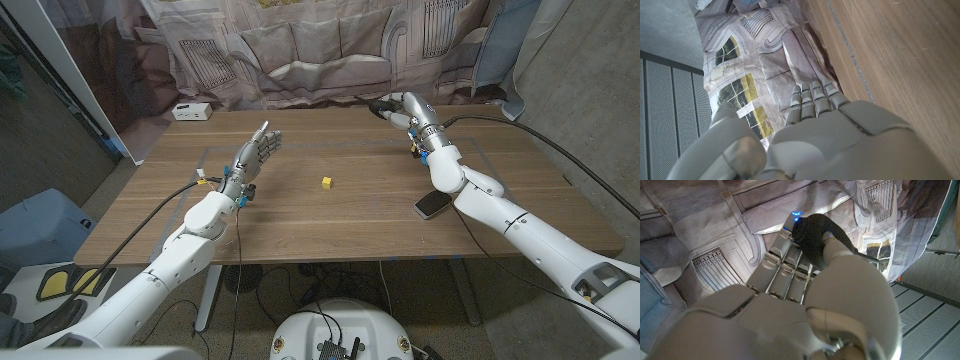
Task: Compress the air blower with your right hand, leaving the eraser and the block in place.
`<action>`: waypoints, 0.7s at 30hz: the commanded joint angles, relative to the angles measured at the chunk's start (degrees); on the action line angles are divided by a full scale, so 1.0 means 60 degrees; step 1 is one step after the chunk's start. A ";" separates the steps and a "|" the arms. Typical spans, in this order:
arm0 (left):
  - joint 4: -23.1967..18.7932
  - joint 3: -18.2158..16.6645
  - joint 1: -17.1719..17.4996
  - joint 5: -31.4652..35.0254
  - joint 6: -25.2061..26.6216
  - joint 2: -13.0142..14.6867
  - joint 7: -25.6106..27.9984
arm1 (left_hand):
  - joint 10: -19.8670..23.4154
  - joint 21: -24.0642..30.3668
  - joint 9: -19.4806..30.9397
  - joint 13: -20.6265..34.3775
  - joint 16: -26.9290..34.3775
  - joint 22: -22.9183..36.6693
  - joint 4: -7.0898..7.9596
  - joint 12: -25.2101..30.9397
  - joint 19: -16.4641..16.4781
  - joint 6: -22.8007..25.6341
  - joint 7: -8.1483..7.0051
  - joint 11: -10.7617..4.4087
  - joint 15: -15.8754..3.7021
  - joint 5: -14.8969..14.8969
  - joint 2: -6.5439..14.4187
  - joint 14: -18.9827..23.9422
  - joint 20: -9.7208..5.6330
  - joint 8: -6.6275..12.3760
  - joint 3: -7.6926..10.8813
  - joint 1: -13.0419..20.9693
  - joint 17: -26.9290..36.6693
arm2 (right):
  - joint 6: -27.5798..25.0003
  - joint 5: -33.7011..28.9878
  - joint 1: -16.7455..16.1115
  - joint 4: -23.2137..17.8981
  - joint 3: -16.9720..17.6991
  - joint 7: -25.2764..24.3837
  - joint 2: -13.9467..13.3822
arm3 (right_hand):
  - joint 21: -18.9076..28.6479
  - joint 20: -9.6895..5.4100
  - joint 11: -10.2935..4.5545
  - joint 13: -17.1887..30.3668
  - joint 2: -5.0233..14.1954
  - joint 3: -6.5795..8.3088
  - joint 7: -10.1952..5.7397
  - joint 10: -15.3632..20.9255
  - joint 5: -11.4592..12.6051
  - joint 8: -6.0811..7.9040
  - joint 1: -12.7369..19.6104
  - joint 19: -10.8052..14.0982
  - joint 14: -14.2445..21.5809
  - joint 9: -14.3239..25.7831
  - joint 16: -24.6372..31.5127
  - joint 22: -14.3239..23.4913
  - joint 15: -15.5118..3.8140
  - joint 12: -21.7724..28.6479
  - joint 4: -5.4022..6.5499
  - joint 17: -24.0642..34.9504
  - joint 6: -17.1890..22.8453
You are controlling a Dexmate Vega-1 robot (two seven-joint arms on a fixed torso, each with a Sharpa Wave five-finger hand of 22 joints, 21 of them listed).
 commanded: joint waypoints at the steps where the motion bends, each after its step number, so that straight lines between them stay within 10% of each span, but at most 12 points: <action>1: -0.0037 -0.0010 -0.0012 0.0029 0.0010 0.0013 0.0004 | 0.0063 -0.0002 0.0037 0.0020 0.0000 0.0044 -0.0036 0.0004 0.0101 0.0049 0.0019 0.0030 0.0022 -0.0009 0.0078 0.0063 -0.0018 0.0022 0.0018 0.0013 0.0012 | -0.0058 -0.0172 0.0031 -0.0042 -0.0033 0.0063 -0.0053 | -0.0068 -0.0015 0.0001 0.0038 -0.0199 -0.0101 -0.0042 -0.0181 0.0050 -0.0123 -0.0072 -0.0149 -0.0169 0.0039 -0.0059 0.0027 -0.0424 -0.0084 -0.0009 0.0068 -0.0150; 21: -0.0011 0.0007 -0.0016 0.0052 -0.0016 -0.0016 0.0018 | 0.0042 -0.0015 0.0038 0.0021 -0.0011 0.0044 -0.0052 -0.0014 0.0090 0.0050 0.0015 0.0034 0.0021 -0.0010 0.0078 0.0058 -0.0004 0.0010 0.0017 0.0004 0.0012 | 0.0058 -0.0304 0.0032 -0.0056 -0.0038 0.0101 -0.0181 | -0.0305 0.0084 -0.0058 0.0086 -0.0531 -0.0521 -0.0058 -0.1087 0.0025 -0.0614 -0.0298 -0.0815 -0.1108 0.0056 -0.0372 -0.0003 -0.0313 -0.0295 0.0029 0.0265 -0.0885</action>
